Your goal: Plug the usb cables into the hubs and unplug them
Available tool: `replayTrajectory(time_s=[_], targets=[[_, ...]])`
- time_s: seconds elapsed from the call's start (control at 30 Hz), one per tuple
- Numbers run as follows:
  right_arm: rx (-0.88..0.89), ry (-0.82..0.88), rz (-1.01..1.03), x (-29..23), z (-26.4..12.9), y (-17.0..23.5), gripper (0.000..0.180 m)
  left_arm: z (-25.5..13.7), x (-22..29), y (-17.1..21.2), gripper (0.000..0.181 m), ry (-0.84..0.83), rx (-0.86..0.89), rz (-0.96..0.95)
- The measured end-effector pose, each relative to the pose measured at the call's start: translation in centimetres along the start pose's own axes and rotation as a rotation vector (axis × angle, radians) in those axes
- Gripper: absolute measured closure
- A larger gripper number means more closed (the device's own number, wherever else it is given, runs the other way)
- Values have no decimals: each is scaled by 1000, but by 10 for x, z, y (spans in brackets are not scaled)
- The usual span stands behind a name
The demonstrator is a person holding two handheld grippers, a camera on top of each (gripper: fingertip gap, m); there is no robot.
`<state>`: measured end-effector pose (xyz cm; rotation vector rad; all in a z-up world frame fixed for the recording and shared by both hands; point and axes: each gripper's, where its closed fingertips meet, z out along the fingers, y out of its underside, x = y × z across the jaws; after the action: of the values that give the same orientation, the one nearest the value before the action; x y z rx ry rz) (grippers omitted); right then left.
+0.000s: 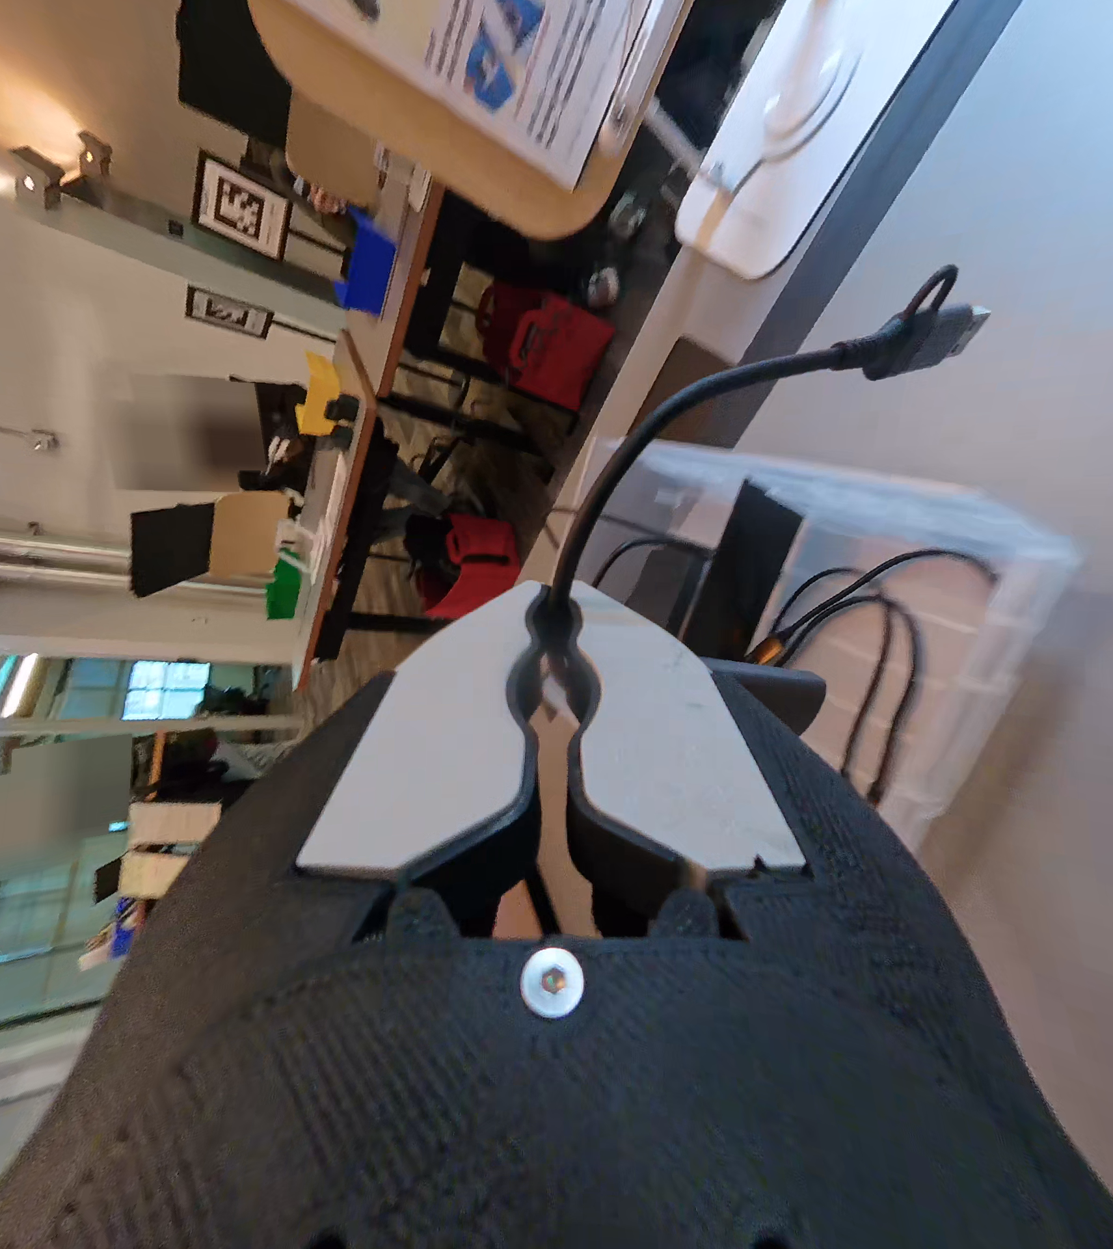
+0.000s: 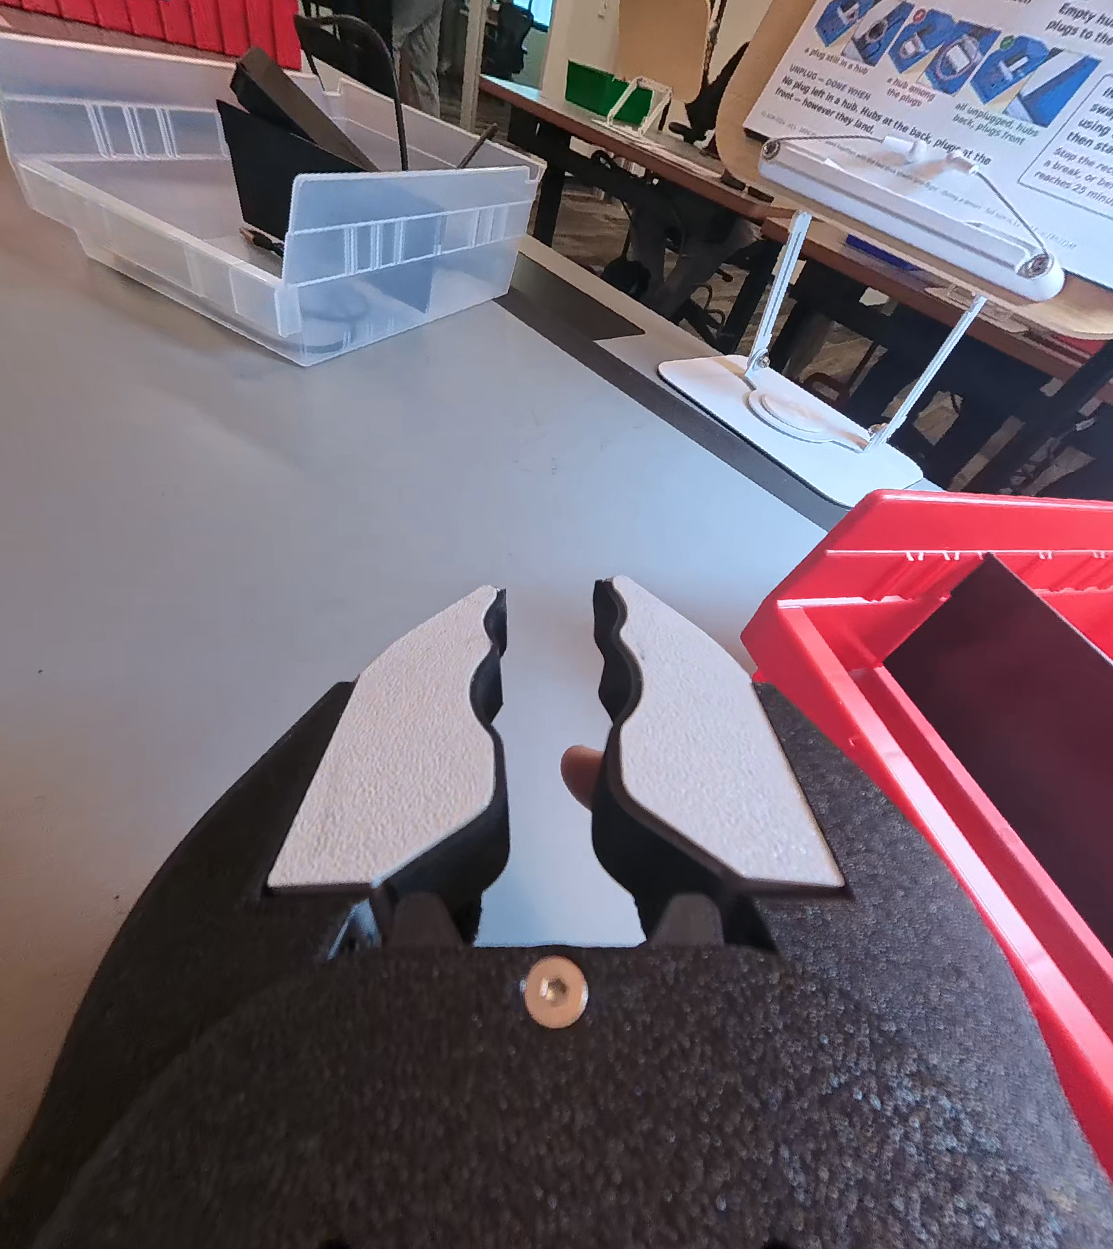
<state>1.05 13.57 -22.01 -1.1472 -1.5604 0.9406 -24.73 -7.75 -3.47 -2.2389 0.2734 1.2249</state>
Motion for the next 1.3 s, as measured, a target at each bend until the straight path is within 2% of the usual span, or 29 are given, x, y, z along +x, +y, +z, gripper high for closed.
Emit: replayTrajectory(time_s=[0.2,0.33,0.43,0.53,0.6,0.67,0.8,0.9,0.97,1.03,1.3], targets=[[60,-63,-8,-18,0,-11,155,-25,67,-54,179,207,229,-161],[104,-218,-2,-62,4,-29,151,-28,129,-83,180,417,364,-312],[40,-317,-27,-102,18,-34,125,-22,173,-99,180,580,418,-459],[-4,-357,-23,-122,36,-37,119,-12,204,-111,181,716,452,-625],[-35,-391,9,-126,46,-33,136,-3,213,-111,181,747,456,-707],[-61,-407,35,-125,52,-28,180,5,216,-104,181,747,456,-753],[-77,-437,124,-125,50,-25,179,21,218,-89,181,764,466,-808],[-90,-291,40,-109,52,-20,179,17,222,-95,181,897,516,-893],[-121,-183,-91,-99,53,-13,160,17,222,-97,181,897,547,-882],[-154,-122,-208,-93,54,-5,148,17,222,-97,181,893,559,-858],[-192,-146,-259,-104,67,0,134,5,226,-107,181,907,610,-802]])
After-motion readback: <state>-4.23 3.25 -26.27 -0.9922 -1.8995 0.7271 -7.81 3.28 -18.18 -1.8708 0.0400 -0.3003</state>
